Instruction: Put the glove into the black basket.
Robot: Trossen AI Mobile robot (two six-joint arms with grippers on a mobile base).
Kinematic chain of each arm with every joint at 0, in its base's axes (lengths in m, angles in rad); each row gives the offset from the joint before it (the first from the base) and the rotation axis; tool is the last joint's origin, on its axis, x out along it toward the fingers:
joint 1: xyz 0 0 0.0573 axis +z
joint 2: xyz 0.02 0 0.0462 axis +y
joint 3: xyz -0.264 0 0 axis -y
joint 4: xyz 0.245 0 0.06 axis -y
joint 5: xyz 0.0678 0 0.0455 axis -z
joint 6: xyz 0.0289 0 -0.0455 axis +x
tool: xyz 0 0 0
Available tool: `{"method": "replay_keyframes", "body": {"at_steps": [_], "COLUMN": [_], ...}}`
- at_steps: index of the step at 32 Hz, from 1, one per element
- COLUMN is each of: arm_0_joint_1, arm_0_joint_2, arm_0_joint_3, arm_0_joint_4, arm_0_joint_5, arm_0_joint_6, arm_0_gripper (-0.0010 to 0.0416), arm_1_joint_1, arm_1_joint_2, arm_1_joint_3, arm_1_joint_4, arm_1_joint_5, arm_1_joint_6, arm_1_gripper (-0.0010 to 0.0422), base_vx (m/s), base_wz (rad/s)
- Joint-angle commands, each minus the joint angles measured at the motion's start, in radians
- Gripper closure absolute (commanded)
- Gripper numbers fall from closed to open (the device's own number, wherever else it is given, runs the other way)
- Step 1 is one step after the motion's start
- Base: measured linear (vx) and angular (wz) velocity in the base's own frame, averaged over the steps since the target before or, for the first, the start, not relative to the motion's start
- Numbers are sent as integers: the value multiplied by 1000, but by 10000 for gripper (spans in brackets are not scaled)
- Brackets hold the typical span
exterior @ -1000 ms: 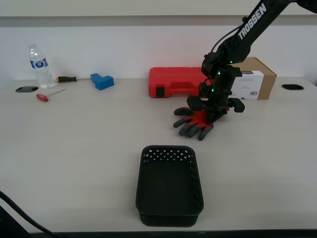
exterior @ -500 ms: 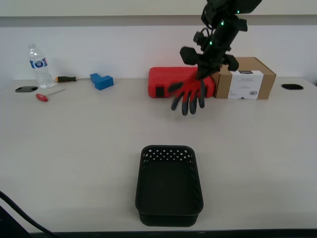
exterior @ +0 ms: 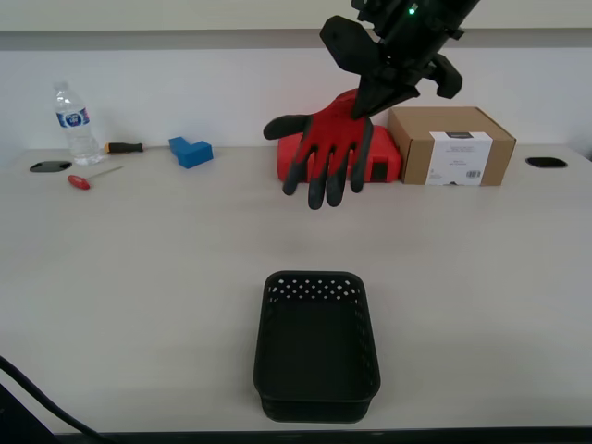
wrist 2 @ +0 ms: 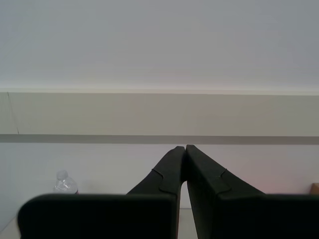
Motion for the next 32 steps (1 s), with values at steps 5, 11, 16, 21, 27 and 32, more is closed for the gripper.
{"method": "replay_keyframes", "body": {"at_steps": [5,11,16,21,27,32], "arm_0_joint_1": [145,194,194,196,200,206], "arm_0_joint_2": [-129,-114,37,248,423,510], "arm_0_joint_3": [-171,-256,-216,-102,67,138], "arm_0_joint_4": [-10,4,0,-25,-132,-204], "arm_0_joint_5": [-30,-36,-83,-174,-194,-194], "arm_0_joint_6": [24,26,20,-12,-48,-68], "arm_0_gripper": [407,407,407,407,407,407], "arm_1_joint_1": [0,0,0,0,0,0], "arm_1_joint_2": [0,2,1,1,1,1], "arm_1_joint_3": [2,2,2,1,2,2], "arm_1_joint_4": [4,3,4,4,3,4], "arm_1_joint_5": [-1,0,-1,0,-1,-1], "arm_1_joint_6": [0,0,0,0,0,0], "arm_1_gripper": [412,412,412,412,412,412], "base_vx": [0,0,0,0,0,0], "base_wz": [0,0,0,0,0,0]}}
